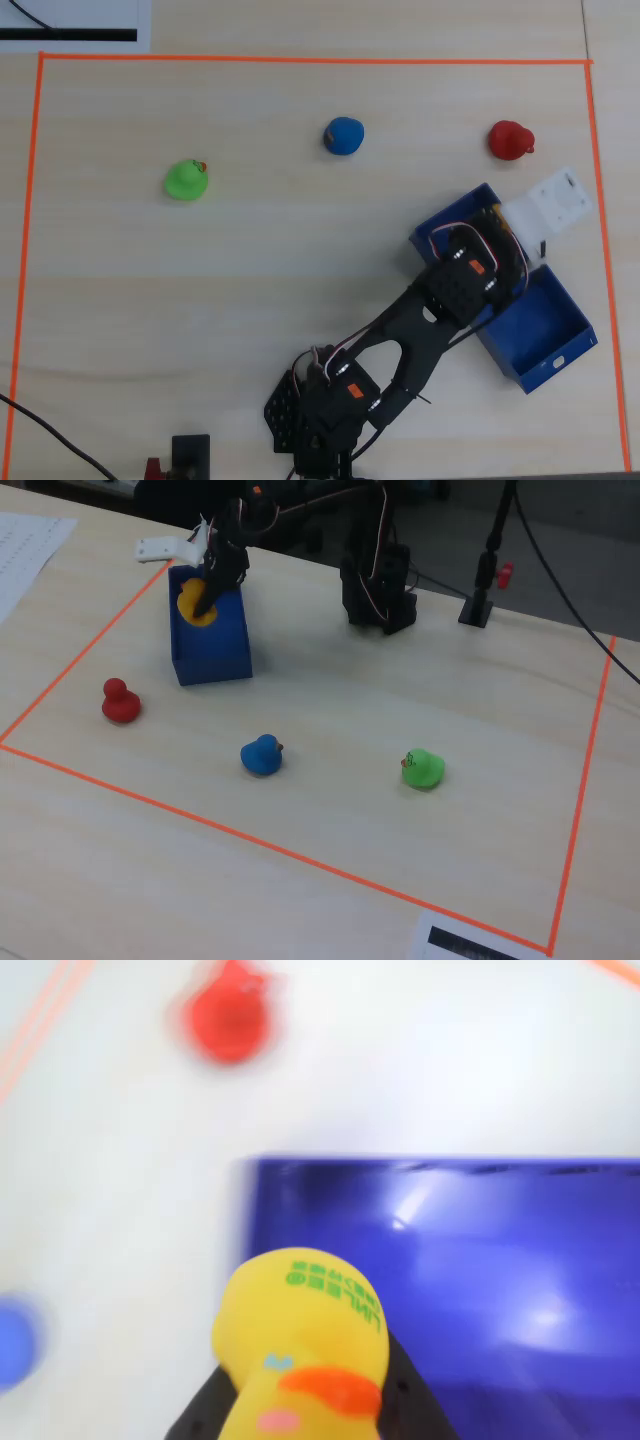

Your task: Grasp yellow duck and put it into box.

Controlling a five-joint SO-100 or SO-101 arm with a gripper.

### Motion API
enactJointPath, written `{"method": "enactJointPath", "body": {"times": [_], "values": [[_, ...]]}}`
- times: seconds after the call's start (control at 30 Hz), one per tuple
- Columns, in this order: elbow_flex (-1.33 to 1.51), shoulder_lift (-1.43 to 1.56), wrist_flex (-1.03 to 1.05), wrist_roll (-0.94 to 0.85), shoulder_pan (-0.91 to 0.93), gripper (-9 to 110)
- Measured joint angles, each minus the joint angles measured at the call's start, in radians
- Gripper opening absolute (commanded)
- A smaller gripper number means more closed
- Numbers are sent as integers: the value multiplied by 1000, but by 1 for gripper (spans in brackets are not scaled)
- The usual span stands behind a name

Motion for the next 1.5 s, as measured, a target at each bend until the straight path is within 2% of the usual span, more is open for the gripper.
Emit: {"method": "enactJointPath", "body": {"times": [0.03,0.1,0.27,0.3,0.53,0.67,0.87,1.1,1.2,1.37,1.5], "values": [[21,-17,-32,-15,32,3],[35,-35,-58,-34,66,15],[34,-37,-8,-57,72,40],[26,-37,9,-57,71,40],[-29,-37,83,-29,71,37],[-31,-29,112,2,51,1],[28,193,276,163,-103,0],[491,782,549,239,-535,0],[670,1042,598,239,-698,0],[936,1350,629,189,-755,0],[1019,1425,586,126,-710,0]]}}
